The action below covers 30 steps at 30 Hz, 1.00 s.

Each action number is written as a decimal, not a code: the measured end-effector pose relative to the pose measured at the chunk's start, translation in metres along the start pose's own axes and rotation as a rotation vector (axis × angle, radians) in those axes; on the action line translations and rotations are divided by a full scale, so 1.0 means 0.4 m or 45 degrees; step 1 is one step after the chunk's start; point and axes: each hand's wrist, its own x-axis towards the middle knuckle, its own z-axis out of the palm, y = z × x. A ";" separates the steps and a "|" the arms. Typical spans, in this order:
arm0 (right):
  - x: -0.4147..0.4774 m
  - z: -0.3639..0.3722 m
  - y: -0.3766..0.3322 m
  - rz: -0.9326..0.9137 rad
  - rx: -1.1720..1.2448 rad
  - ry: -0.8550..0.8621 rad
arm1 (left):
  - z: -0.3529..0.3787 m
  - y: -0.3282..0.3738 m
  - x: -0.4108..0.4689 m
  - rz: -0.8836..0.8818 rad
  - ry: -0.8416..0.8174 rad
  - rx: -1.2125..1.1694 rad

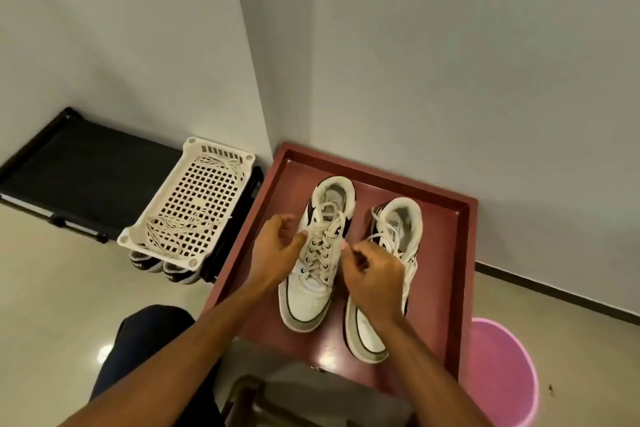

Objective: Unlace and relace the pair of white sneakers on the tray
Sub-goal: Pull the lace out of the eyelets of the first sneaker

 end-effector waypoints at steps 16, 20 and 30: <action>-0.146 0.127 -0.030 0.322 0.185 -0.257 | -0.007 -0.113 -0.060 -0.036 -0.337 -0.160; -0.167 0.090 -0.040 0.349 0.116 -0.323 | -0.056 -0.134 -0.081 -0.031 -0.264 -0.074; 0.098 0.047 -0.068 0.193 -0.255 -0.533 | -0.070 0.053 0.003 0.622 -0.366 0.632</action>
